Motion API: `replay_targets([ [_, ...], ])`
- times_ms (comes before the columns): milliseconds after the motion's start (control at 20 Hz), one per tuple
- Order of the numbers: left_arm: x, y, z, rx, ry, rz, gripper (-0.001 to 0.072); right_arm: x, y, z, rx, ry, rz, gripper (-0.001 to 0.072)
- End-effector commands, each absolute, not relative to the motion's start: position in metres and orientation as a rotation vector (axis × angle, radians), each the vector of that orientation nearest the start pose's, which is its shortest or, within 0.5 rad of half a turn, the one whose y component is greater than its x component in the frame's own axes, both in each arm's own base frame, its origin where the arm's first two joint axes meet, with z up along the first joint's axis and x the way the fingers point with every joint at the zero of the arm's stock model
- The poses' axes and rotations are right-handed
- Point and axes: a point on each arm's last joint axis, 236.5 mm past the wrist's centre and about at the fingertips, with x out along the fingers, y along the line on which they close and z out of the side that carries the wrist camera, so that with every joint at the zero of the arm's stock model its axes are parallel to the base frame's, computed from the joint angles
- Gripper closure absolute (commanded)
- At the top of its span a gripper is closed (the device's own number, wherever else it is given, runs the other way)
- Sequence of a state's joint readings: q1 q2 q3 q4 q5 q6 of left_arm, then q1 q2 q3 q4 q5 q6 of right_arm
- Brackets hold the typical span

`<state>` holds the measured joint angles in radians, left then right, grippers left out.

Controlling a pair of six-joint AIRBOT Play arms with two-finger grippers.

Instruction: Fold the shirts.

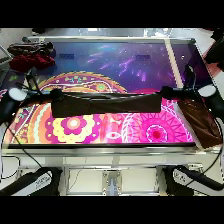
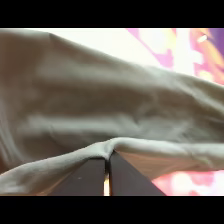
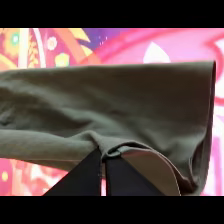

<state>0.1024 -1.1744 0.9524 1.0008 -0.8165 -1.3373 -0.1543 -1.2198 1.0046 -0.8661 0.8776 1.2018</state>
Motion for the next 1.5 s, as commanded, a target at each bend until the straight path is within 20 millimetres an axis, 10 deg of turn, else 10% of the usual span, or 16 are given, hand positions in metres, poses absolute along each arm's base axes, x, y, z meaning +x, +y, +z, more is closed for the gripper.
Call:
replay_targets([
  [0, 0.468, -0.052, -0.004, -0.269, 0.967, -0.186, 0.0699, 0.472, 0.055, 0.009, 0.435, 0.950, 0.262, 0.0702],
  [350, 0.473, -0.053, -0.081, -0.218, 1.118, -0.170, 0.0700, 0.493, 0.048, -0.052, 0.460, 1.029, 0.219, 0.0702],
  [550, 0.476, -0.052, -0.085, -0.238, 1.123, -0.156, 0.0697, 0.493, 0.047, -0.054, 0.467, 1.033, 0.219, 0.0691],
  [650, 0.490, -0.053, -0.062, -0.264, 1.070, -0.148, 0.0636, 0.497, 0.048, -0.031, 0.459, 1.010, 0.245, 0.0410],
  [750, 0.509, -0.053, -0.015, -0.252, 0.965, -0.160, 0.0170, 0.498, 0.047, 0.008, 0.442, 0.989, 0.298, 0.0312],
  [800, 0.518, -0.053, 0.016, -0.244, 0.899, -0.167, 0.0057, 0.496, 0.043, 0.030, 0.421, 0.982, 0.321, 0.0312],
  [1000, 0.519, -0.055, 0.127, -0.216, 0.674, -0.192, 0.0057, 0.466, -0.029, 0.083, 0.274, 1.003, 0.177, 0.0320],
  [1200, 0.509, -0.074, 0.173, -0.179, 0.579, -0.238, 0.0057, 0.420, -0.067, 0.043, 0.439, 1.139, 0.102, 0.0319],
  [1450, 0.513, -0.123, 0.150, -0.153, 0.630, -0.324, 0.0057, 0.409, -0.041, -0.035, 0.874, 1.211, 0.257, 0.0176],
])
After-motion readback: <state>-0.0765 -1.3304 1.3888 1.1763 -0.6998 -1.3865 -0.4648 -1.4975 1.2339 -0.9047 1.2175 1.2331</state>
